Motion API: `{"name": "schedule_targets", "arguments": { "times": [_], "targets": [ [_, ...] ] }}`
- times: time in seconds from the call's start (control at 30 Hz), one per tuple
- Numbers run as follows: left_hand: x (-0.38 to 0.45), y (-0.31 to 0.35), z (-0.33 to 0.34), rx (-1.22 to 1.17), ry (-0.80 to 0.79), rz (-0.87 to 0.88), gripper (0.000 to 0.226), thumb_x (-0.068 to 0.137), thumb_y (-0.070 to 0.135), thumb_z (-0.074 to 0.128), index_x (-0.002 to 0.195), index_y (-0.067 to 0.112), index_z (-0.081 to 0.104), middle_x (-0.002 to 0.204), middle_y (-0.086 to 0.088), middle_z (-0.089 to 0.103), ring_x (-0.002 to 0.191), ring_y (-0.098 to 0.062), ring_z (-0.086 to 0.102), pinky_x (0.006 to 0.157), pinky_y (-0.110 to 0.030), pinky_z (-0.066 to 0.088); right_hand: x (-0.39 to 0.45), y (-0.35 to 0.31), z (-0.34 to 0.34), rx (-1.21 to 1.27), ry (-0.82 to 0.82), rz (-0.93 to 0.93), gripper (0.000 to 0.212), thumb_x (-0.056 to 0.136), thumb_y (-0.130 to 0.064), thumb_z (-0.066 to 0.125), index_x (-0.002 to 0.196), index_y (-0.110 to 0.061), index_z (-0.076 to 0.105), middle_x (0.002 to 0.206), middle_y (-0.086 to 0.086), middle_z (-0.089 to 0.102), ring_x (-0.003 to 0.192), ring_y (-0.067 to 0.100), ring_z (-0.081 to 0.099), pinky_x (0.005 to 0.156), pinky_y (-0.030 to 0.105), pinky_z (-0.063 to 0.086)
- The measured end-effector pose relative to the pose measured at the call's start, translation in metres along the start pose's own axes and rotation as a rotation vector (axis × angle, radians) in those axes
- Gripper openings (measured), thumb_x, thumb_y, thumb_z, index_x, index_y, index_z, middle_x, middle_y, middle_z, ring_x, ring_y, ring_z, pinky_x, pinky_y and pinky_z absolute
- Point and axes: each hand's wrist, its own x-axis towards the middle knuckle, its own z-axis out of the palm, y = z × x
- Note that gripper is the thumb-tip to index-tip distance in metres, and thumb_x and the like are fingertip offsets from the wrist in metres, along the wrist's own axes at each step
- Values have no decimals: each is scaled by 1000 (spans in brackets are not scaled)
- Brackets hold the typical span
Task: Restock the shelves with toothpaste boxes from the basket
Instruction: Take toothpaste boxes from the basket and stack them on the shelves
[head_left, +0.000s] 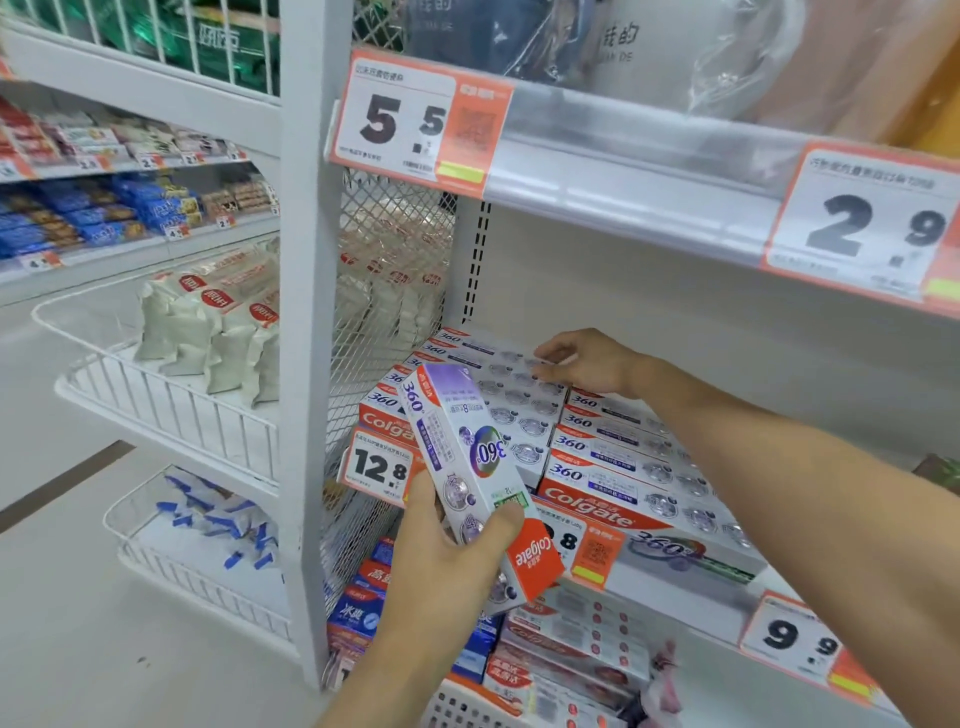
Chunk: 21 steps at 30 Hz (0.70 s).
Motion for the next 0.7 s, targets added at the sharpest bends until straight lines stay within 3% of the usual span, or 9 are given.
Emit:
{"name": "schedule_targets", "arguments": {
  "times": [0.07, 0.13, 0.23, 0.3, 0.37, 0.53, 0.6, 0.7],
  "targets": [
    [1, 2, -2, 15, -10, 30, 42, 85, 17, 75, 119, 35, 57, 94, 20, 75, 86, 0, 72, 64, -14, 55, -14, -15, -1, -92, 161, -155, 49, 88, -38, 73, 132, -22, 59, 130, -3, 60, 114, 14, 59, 105, 37, 47],
    [2, 6, -5, 40, -31, 45, 37, 83, 21, 77, 113, 38, 62, 95, 18, 76, 87, -3, 72, 65, -17, 56, -35, -36, -7, 97, 215, -302, 40, 88, -23, 76, 126, -23, 63, 123, -2, 65, 105, 15, 65, 98, 36, 53],
    [5, 11, -8, 51, -103, 19, 36, 81, 23, 78, 110, 41, 68, 100, 13, 77, 95, -11, 73, 72, -30, 61, -72, -62, -23, 345, -126, -407, 64, 83, -10, 77, 139, -27, 53, 136, 1, 58, 116, 17, 63, 99, 32, 52],
    [5, 13, -10, 81, -159, 17, 43, 77, 29, 83, 115, 43, 69, 105, 11, 76, 101, -15, 71, 84, -38, 61, -91, -72, -28, 239, -317, -396, 71, 81, -21, 79, 144, -34, 47, 144, -7, 52, 128, 11, 56, 105, 28, 48],
    [4, 14, -10, 132, -195, 44, 54, 71, 37, 88, 119, 48, 66, 109, 12, 75, 106, -15, 69, 91, -40, 58, -102, -74, -27, 151, -358, -346, 68, 79, -32, 80, 140, -34, 52, 141, -13, 57, 128, 4, 54, 107, 25, 44],
    [1, 19, -13, 71, -174, 23, 61, 62, 38, 92, 117, 38, 67, 108, 10, 76, 100, -13, 72, 83, -31, 59, -112, -61, -24, 217, -170, -249, 51, 71, -45, 81, 113, -18, 71, 108, 3, 76, 102, 22, 70, 91, 37, 57],
    [6, 20, -19, -48, -112, -35, 67, 54, 35, 96, 115, 32, 68, 111, 1, 75, 98, -22, 74, 78, -37, 59, -116, -52, -25, 263, -78, -211, 60, 67, -56, 81, 104, -10, 74, 100, 12, 76, 94, 21, 71, 87, 39, 54],
    [12, 20, -25, -198, 10, -38, 64, 57, 22, 84, 117, 16, 63, 106, -11, 76, 95, -24, 75, 67, -31, 61, -127, -42, -24, 364, 8, -123, 58, 64, -59, 76, 93, -9, 73, 92, 14, 76, 80, 18, 66, 73, 34, 52]
  ]
}}
